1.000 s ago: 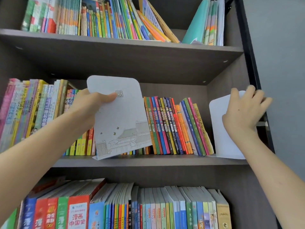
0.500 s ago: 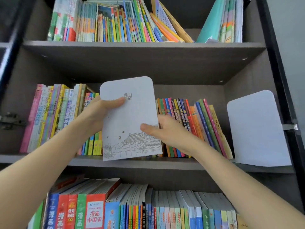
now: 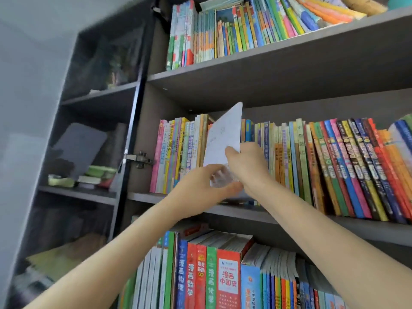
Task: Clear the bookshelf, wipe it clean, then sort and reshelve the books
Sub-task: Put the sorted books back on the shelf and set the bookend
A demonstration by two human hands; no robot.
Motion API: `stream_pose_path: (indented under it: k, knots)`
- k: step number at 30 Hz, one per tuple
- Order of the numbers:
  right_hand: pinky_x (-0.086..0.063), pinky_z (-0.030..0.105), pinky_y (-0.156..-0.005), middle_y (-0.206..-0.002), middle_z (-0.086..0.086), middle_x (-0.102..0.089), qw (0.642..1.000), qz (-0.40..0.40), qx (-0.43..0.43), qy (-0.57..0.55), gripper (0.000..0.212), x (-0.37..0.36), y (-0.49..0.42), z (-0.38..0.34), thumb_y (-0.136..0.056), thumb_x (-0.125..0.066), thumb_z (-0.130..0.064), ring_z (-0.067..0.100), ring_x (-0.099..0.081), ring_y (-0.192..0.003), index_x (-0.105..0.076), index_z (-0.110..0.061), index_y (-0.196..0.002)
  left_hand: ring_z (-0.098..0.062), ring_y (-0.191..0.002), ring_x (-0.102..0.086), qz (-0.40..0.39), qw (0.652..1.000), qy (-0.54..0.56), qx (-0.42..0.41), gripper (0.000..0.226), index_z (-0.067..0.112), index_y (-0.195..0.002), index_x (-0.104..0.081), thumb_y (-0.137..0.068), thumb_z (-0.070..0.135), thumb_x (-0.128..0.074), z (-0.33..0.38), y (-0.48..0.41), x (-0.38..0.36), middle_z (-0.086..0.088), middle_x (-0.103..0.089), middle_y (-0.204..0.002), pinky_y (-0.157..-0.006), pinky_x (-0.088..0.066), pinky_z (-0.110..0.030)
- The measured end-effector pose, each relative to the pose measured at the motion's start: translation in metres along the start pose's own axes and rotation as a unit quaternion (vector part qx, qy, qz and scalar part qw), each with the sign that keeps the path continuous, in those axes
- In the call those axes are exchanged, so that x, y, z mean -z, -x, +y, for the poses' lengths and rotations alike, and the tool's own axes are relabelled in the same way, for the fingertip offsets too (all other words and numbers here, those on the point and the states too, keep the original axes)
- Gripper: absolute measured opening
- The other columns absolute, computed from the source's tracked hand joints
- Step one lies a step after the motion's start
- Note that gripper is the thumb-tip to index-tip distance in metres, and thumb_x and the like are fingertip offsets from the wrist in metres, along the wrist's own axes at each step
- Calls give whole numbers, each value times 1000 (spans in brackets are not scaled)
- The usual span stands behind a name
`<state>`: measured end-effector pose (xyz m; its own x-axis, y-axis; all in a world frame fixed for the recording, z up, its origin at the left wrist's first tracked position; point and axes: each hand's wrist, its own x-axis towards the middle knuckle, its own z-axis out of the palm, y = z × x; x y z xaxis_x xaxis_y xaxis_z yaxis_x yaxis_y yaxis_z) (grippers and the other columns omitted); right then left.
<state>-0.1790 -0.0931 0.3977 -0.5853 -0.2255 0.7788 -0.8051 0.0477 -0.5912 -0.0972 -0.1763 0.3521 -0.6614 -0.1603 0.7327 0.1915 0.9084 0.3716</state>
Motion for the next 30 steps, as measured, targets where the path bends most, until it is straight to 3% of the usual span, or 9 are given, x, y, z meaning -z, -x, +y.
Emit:
stream_pose_path:
  k: [3, 6, 9, 11, 13, 17, 22, 27, 30]
  knots:
    - [-33, 23, -52, -79, 1, -51, 999, -42, 6, 10, 27, -22, 5, -11, -102, -40, -24, 10, -47, -65, -50, -10, -81, -11, -118, -53, -11, 999, 35, 40, 71, 25, -137, -47, -78, 63, -56, -16, 7, 7, 8, -56, -133, -99, -44, -33]
    - [-40, 23, -59, -109, 3, -54, 990, -112, -51, -70, 33, -47, 9, -22, -103, -37, -26, 13, -51, -85, -52, -5, -124, -17, -118, -54, 38, 989, 97, 100, 71, 23, -136, -47, -72, 52, -58, -27, 10, 16, 3, -57, -130, -97, -43, -35]
    - [-53, 37, -88, -115, 4, -59, 963, -248, -59, -88, 44, -74, 19, -26, -100, -42, -36, 16, -58, -97, -48, -8, -134, -14, -96, -62, 130, 981, 67, 126, 30, 14, -120, -55, -91, 21, -53, -45, 10, 22, -1, -67, -106, -79, -49, -27]
    - [-54, 41, -90, -114, 8, -64, 953, -289, -58, -77, 41, -81, 18, -25, -98, -46, -39, 21, -63, -100, -59, -8, -121, -19, -87, -64, 184, 974, -14, 133, 20, 9, -110, -57, -99, 13, -41, -60, 12, 23, -5, -68, -97, -72, -51, -31]
    - [-56, 42, -86, -100, 14, -69, 966, -254, -16, -52, 39, -82, 8, -24, -99, -44, -35, 25, -67, -91, -66, -3, -104, -24, -81, -63, 234, 961, -56, 138, 21, 7, -103, -56, -101, 15, -37, -75, 17, 28, -7, -67, -90, -69, -53, -37]
    - [-51, 30, -64, -65, 11, -62, 978, -67, 179, 87, 39, -87, -23, -13, -100, -46, -25, 21, -59, -56, -64, -1, -75, -20, -60, -54, 322, 930, -129, 126, 21, 10, -83, -45, -101, 17, -37, -97, 26, 46, -1, -54, -67, -49, -36, -23]
    - [-48, 27, -69, -92, 3, -66, 847, -38, 370, 380, 17, -134, -75, 2, -91, -51, -4, 18, -59, -86, -67, -10, -94, -22, -53, -48, 337, 913, -209, 93, 26, 15, -73, -35, -97, 9, -43, -108, 38, 73, 0, -42, -58, -50, -33, -27]
    - [-41, 34, -101, -120, 5, -59, 694, -138, 512, 487, 35, -187, -103, 10, -89, -48, -3, 21, -50, -112, -60, -11, -121, -12, -38, -35, 327, 906, -266, 49, 37, 20, -68, -29, -92, 5, -54, -118, 33, 94, 8, -33, -47, -39, -20, -18]
    - [-31, 36, -109, -133, 6, -51, 653, -157, 533, 514, 42, -208, -117, 12, -91, -45, -6, 24, -45, -121, -53, -9, -132, -13, -45, -38, 305, 913, -259, 75, 33, 22, -69, -26, -98, 17, -42, -130, 26, 101, 3, -40, -51, -42, -24, -20]
